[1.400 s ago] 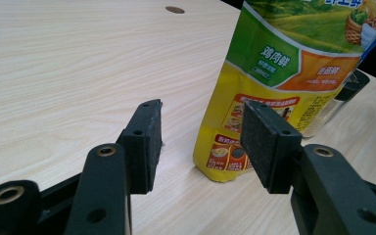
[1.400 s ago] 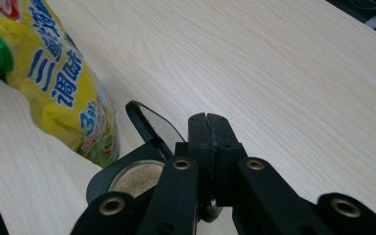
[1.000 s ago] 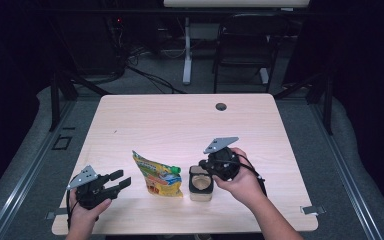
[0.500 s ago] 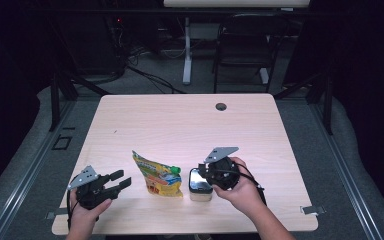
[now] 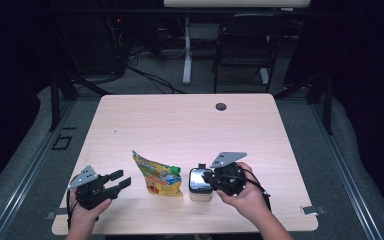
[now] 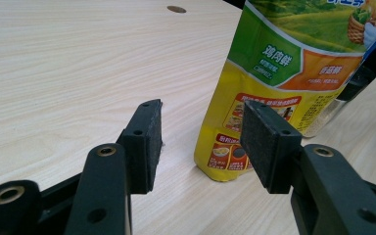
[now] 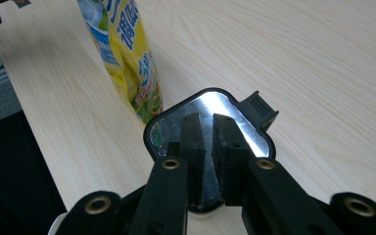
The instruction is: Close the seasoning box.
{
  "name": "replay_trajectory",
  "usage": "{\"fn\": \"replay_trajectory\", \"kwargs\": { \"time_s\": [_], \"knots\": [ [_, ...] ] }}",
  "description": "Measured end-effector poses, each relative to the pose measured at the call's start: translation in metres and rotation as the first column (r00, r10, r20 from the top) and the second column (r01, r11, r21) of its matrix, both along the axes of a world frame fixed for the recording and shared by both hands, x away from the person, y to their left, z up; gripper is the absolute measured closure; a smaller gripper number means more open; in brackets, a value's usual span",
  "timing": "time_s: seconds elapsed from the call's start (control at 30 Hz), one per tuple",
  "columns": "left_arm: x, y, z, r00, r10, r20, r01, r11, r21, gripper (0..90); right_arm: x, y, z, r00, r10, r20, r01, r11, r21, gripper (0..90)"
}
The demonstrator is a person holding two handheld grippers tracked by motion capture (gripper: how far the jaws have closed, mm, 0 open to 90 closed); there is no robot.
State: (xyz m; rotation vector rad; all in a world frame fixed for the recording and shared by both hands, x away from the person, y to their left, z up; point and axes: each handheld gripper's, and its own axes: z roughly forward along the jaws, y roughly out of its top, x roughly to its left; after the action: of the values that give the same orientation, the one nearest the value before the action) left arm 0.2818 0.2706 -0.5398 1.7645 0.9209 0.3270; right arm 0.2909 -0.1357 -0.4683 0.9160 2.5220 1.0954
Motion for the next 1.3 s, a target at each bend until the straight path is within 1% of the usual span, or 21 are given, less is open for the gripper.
{"fn": "replay_trajectory", "kwargs": {
  "time_s": [0.23, 0.3, 0.5, 0.53, 0.6, 0.63, 0.67, 0.77, 0.83, 0.87, 0.93, 0.97, 1.0, 1.03, 1.07, 1.1, 1.13, 1.17, 1.3],
  "knots": [
    [0.0, 0.0, 0.0, 1.0, 0.004, -0.003, -0.004, 1.0, -0.003, 50.9, -0.006, -0.016, -0.004, 0.999, -0.043, -0.005, 0.043, 0.999, 0.027, 79.9],
    [0.0, 0.001, 0.0, 1.0, 0.004, -0.003, -0.004, 1.0, -0.002, 50.9, -0.007, -0.021, -0.005, 0.9986, -0.053, -0.001, 0.053, 0.998, 0.018, 79.0],
    [0.0, 0.001, -0.001, 1.0, 0.005, -0.004, -0.005, 1.0, -0.002, 50.9, -0.012, -0.036, -0.011, 0.9953, -0.096, -0.011, 0.097, 0.994, 0.052, 76.7],
    [0.0, 0.0, -0.001, 1.0, 0.008, -0.002, -0.008, 1.0, -0.002, 50.9, -0.013, -0.037, -0.012, 0.9942, -0.107, -0.01, 0.108, 0.993, 0.053, 76.4],
    [0.0, 0.001, -0.001, 1.0, 0.008, -0.005, -0.008, 1.0, 0.0, 50.8, -0.014, -0.042, -0.015, 0.9921, -0.125, -0.006, 0.125, 0.991, 0.038, 75.9],
    [0.0, 0.002, 0.0, 0.9999, -0.004, -0.015, 0.004, 1.0, 0.003, 50.9, -0.015, -0.044, -0.017, 0.9905, -0.137, -0.007, 0.138, 0.99, 0.044, 75.8],
    [0.0, 0.001, -0.001, 0.9999, 0.011, -0.005, -0.011, 0.9999, 0.001, 50.9, -0.017, -0.047, -0.02, 0.9887, -0.149, -0.007, 0.15, 0.988, 0.046, 75.5],
    [0.001, 0.002, -0.001, 0.9999, 0.013, -0.004, -0.013, 0.9999, 0.001, 50.9, -0.019, -0.054, -0.026, 0.9853, -0.17, -0.009, 0.171, 0.984, 0.046, 74.8],
    [0.001, 0.002, -0.001, 0.9998, 0.019, -0.009, -0.019, 0.9998, -0.002, 50.9, -0.021, -0.059, -0.031, 0.9811, -0.193, -0.006, 0.194, 0.98, 0.046, 73.8],
    [0.001, 0.003, -0.001, 0.9997, 0.021, -0.012, -0.021, 0.9998, -0.007, 50.9, -0.022, -0.062, -0.033, 0.9786, -0.206, -0.005, 0.206, 0.977, 0.056, 73.5],
    [0.002, 0.004, -0.001, 0.9997, 0.023, -0.012, -0.023, 0.9997, -0.005, 50.9, -0.025, -0.069, -0.039, 0.974, -0.226, -0.017, 0.226, 0.971, 0.075, 73.3],
    [0.002, 0.004, -0.001, 0.9997, 0.024, -0.01, -0.024, 0.9997, -0.002, 50.9, -0.026, -0.073, -0.043, 0.9696, -0.244, -0.022, 0.245, 0.967, 0.076, 73.1],
    [0.002, 0.004, -0.001, 0.9995, 0.029, -0.01, -0.029, 0.9996, -0.003, 50.9, -0.027, -0.076, -0.046, 0.9672, -0.252, -0.031, 0.254, 0.963, 0.088, 72.9],
    [0.002, 0.005, -0.002, 0.9994, 0.032, -0.012, -0.032, 0.9995, -0.005, 50.9, -0.027, -0.079, -0.049, 0.9646, -0.26, -0.046, 0.263, 0.961, 0.091, 72.6],
    [0.002, 0.004, -0.002, 0.9992, 0.039, -0.012, -0.039, 0.9992, -0.008, 50.9, -0.027, -0.081, -0.051, 0.9625, -0.266, -0.052, 0.27, 0.958, 0.095, 72.5],
    [0.002, 0.006, -0.001, 0.9994, 0.021, -0.026, -0.021, 0.9998, 0.003, 50.9, -0.028, -0.084, -0.055, 0.9613, -0.269, -0.059, 0.274, 0.956, 0.104, 72.5],
    [0.002, 0.006, -0.002, 0.9994, 0.022, -0.026, -0.022, 0.9998, 0.001, 50.9, -0.028, -0.085, -0.058, 0.9596, -0.275, -0.062, 0.28, 0.954, 0.107, 72.5],
    [0.002, 0.004, -0.003, 0.9992, 0.037, -0.011, -0.037, 0.9993, -0.004, 50.8, -0.028, -0.086, -0.06, 0.9573, -0.281, -0.065, 0.287, 0.951, 0.116, 72.5],
    [0.004, 0.005, -0.004, 0.9989, 0.042, -0.019, -0.042, 0.9991, 0.004, 50.8, -0.027, -0.087, -0.067, 0.9512, -0.301, -0.067, 0.307, 0.946, 0.108, 70.2]
  ]
}}
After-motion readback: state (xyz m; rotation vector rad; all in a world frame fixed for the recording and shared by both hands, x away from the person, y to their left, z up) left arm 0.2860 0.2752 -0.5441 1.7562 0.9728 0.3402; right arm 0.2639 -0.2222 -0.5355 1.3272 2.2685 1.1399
